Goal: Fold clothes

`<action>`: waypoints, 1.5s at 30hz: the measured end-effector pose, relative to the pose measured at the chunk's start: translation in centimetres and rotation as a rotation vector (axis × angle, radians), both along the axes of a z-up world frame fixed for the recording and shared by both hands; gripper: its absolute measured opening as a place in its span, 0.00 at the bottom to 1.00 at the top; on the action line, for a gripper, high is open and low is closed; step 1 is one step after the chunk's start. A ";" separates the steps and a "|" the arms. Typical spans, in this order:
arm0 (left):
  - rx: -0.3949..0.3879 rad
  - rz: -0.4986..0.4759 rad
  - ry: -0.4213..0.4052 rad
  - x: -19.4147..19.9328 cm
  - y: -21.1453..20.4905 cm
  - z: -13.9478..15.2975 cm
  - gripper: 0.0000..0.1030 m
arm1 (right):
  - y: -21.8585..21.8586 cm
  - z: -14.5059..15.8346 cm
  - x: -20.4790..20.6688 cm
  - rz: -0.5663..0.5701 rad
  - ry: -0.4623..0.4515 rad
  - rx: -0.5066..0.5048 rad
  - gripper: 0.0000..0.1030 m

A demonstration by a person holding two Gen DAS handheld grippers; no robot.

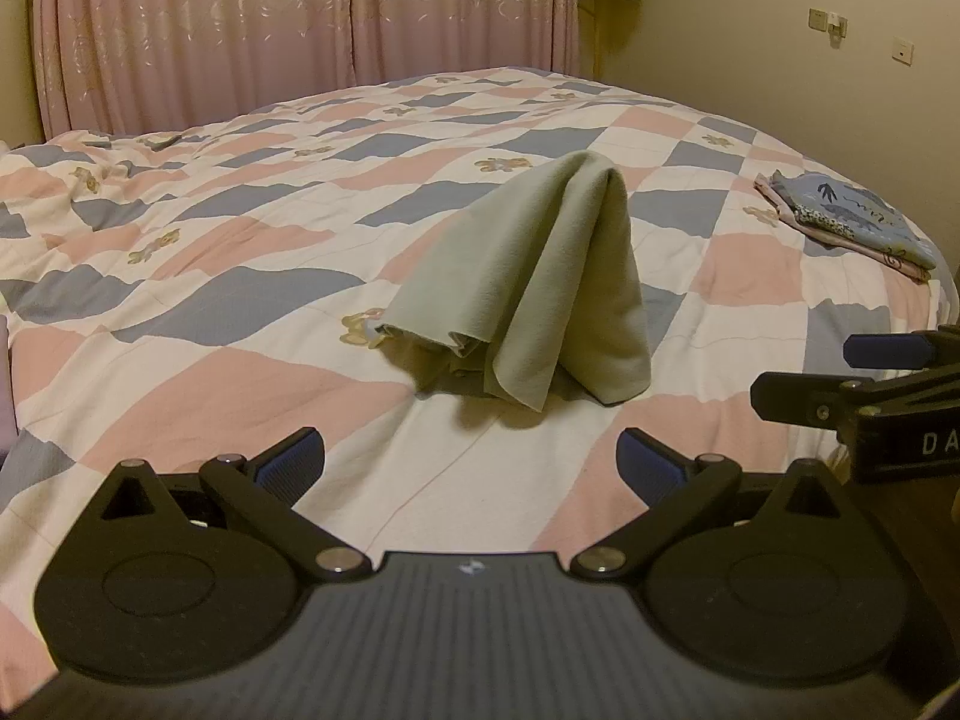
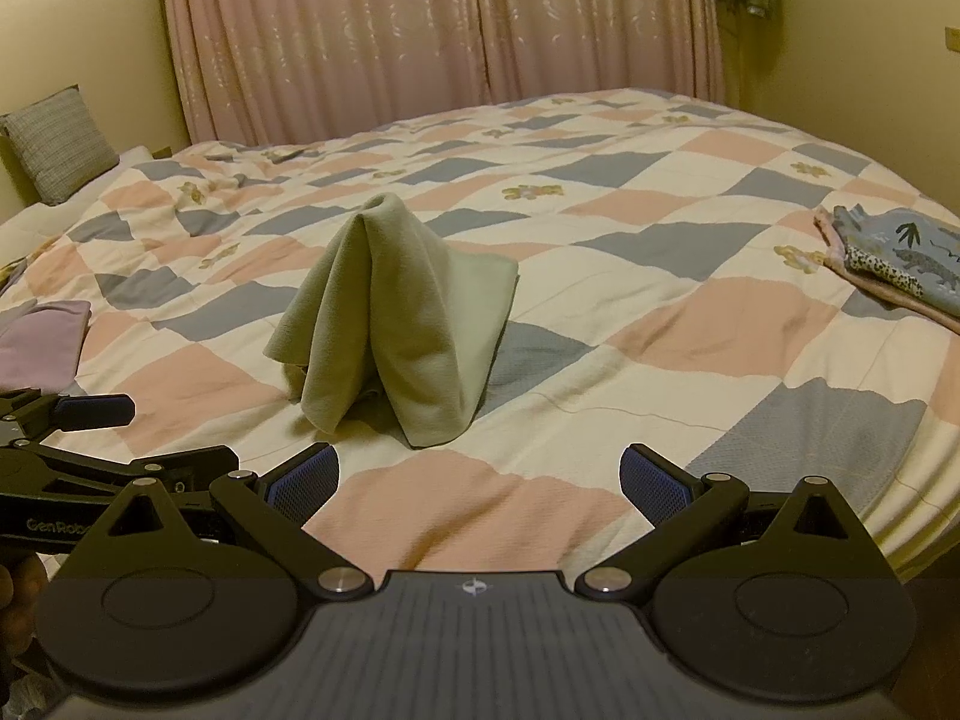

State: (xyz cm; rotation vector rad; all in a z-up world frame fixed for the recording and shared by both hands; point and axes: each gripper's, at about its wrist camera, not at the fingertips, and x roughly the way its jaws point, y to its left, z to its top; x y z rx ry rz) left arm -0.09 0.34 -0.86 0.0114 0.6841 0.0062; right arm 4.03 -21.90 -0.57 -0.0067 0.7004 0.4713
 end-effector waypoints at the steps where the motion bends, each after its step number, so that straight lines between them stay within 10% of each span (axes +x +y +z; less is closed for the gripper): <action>1: 0.000 0.000 0.000 0.0 0.0 0.0 0.99 | 0.0 0.0 0.0 0.000 0.000 0.000 1.00; 45: 0.007 0.032 -0.020 1.3 1.1 -0.4 0.99 | 1.6 -0.4 2.1 0.036 0.006 -0.048 1.00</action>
